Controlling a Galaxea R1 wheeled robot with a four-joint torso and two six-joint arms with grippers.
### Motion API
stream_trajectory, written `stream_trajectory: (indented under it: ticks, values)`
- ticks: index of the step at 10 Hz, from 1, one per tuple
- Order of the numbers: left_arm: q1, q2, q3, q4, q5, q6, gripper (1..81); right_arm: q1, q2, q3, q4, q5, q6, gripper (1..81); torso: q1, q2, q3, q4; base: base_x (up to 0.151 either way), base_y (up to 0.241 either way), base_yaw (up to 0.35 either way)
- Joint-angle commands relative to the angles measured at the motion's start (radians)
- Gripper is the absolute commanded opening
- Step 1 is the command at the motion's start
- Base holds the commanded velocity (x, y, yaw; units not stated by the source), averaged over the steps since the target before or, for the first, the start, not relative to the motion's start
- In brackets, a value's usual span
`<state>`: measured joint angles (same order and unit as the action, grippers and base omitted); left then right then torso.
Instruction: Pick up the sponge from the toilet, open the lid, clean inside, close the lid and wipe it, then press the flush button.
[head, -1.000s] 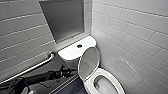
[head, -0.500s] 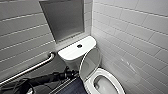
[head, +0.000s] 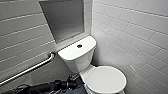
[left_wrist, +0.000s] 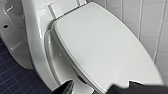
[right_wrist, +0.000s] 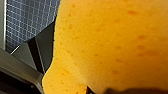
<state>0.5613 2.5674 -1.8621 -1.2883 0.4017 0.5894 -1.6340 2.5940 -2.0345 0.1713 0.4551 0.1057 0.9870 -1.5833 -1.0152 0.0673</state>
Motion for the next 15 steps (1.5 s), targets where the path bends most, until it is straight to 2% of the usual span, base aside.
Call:
stream_trajectory:
  ticks: [1, 3, 6, 7, 8, 10, 11, 12, 13, 14, 15]
  values:
    - [0.134, -0.085, 0.049, 0.148, 0.088, 0.006, 81.1, -0.011, -0.019, 0.01, -0.015, -0.065, 0.0, 1.0, 0.0, 0.0, 0.0, 0.0, 0.0, 0.0, 0.0]
    - [0.32, -0.07, -0.073, 0.256, 0.089, 0.009, 81.1, 0.001, -0.01, 0.01, -0.018, -0.072, 0.0, 1.0, 0.0, 0.0, 0.0, 0.0, 0.0, 0.0, 0.0]
    - [0.515, -0.052, -0.216, 0.288, 0.086, 0.044, 81.1, 0.01, 0.007, 0.008, -0.021, -0.076, -0.001, 1.0, 0.0, 0.0, 0.0, 0.0, 0.0, 0.0, 0.0]
    - [0.556, -0.032, -0.275, 0.282, 0.086, 0.07, 81.1, 0.01, 0.008, 0.007, -0.022, -0.078, 0.0, 1.0, 0.0, 0.0, 0.0, 0.0, 0.0, 0.0, 0.0]
    - [0.593, -0.01, -0.331, 0.273, 0.085, 0.066, 81.1, 0.01, 0.008, 0.007, -0.019, -0.078, 0.0, 1.0, 0.0, 0.0, 0.0, 0.0, 0.0, 0.0, 0.0]
    - [0.645, 0.096, -0.508, 0.271, 0.095, 0.049, 81.1, 0.01, 0.013, 0.005, -0.016, -0.081, 0.0, 1.0, 0.0, 0.0, 0.0, 0.0, 0.0, 0.0, 0.0]
    - [0.67, 0.134, -0.589, 0.27, 0.13, 0.011, 81.1, 0.01, 0.014, 0.004, -0.015, -0.088, 0.0, 1.0, 0.0, 0.0, 0.0, 0.0, 0.0, 0.0, 0.0]
    - [0.679, 0.159, -0.649, 0.271, 0.152, 0.012, 81.1, 0.012, 0.014, 0.005, -0.016, -0.107, 0.0, 1.0, 0.0, 0.0, 0.001, 0.0, 0.0, 0.0, 0.0]
    - [0.703, 0.194, -0.696, 0.282, 0.134, 0.013, 81.1, 0.021, 0.017, 0.001, -0.019, -0.139, 0.0, 1.0, 0.0, 0.0, 0.001, 0.0, 0.0, 0.0, 0.0]
    - [0.742, 0.236, -0.742, 0.284, 0.073, 0.018, 81.1, 0.022, 0.022, -0.002, -0.022, -0.144, 0.0, 1.0, 0.0, 0.0, 0.001, 0.0, 0.0, 0.0, 0.0]
    - [0.782, 0.283, -0.778, 0.305, -0.033, 0.032, 81.1, 0.024, 0.028, -0.018, -0.021, -0.144, 0.0, 1.0, 0.0, 0.0, 0.001, 0.0, 0.0, 0.0, 0.0]
